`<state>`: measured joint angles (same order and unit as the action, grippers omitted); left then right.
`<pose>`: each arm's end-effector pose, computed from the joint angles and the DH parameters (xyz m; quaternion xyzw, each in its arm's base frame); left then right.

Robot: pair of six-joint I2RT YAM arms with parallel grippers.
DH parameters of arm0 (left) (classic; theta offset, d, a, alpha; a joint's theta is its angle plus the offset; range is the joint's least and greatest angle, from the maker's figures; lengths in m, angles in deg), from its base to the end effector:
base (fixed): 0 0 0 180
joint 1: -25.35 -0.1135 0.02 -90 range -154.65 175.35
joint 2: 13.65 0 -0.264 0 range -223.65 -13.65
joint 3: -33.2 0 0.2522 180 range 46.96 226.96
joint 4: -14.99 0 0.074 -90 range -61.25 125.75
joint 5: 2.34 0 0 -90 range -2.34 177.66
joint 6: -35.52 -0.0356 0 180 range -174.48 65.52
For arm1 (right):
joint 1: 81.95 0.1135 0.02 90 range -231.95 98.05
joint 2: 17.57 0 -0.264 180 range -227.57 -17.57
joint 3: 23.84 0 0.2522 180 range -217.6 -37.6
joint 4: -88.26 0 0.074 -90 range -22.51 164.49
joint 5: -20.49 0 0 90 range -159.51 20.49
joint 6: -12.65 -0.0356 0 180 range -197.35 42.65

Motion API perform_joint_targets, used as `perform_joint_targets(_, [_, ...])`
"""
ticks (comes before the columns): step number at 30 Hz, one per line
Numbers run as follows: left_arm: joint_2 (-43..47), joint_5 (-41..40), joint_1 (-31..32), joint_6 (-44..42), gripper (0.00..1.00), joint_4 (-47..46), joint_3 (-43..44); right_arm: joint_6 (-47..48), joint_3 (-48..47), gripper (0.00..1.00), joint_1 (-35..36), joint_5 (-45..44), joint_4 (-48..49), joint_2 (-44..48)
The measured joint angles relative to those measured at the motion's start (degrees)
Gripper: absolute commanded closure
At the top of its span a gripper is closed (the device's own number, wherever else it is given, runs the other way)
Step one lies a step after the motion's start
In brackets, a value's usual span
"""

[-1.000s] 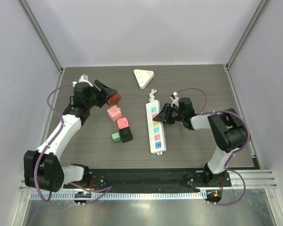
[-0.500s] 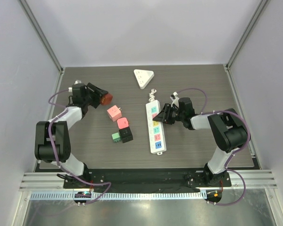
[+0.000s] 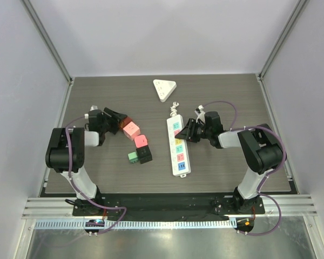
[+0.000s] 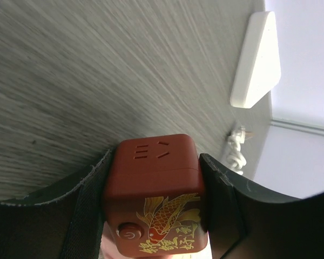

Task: Pull the plug off the socket

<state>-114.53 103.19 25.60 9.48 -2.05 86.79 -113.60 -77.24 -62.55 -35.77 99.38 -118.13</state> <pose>0.3344 -0.0110 0.1329 -0.3963 0.7653 -0.3615 0.3558 0.2987 0.1262 0.1271 -0.0053 0.8629 0.4314 0.2632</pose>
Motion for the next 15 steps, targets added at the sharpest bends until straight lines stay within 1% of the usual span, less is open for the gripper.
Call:
perform_joint_targets(3, [-1.2,0.6,0.0,1.6,0.94,-3.6,-1.6,0.0,0.0,0.99,0.0,0.2,0.2,-0.1])
perform_joint_targets(6, [-1.3,0.6,0.0,1.7,0.84,-5.6,-2.5,0.0,0.0,0.99,0.0,0.3,0.3,-0.2])
perform_joint_targets(7, [-1.3,0.6,0.0,1.6,0.75,-6.0,-2.8,0.0,0.0,0.99,0.0,0.5,0.4,-0.3])
perform_joint_targets(10, [-1.1,0.5,0.0,1.4,0.64,-7.2,-3.8,0.0,0.0,0.99,-0.1,0.8,0.8,-0.6])
perform_joint_targets(12, [-0.8,0.3,0.0,1.1,0.62,-7.2,-4.0,0.0,-0.1,0.99,-0.2,1.1,0.9,-0.8])
perform_joint_targets(13, [-0.7,0.3,0.0,0.9,0.59,-7.2,-4.1,0.0,-0.1,0.99,-0.2,1.2,0.9,-0.9])
perform_joint_targets(15, [-0.2,0.1,0.0,0.0,0.56,-6.7,-4.2,0.0,-0.1,0.99,-0.2,1.3,1.0,-0.9])
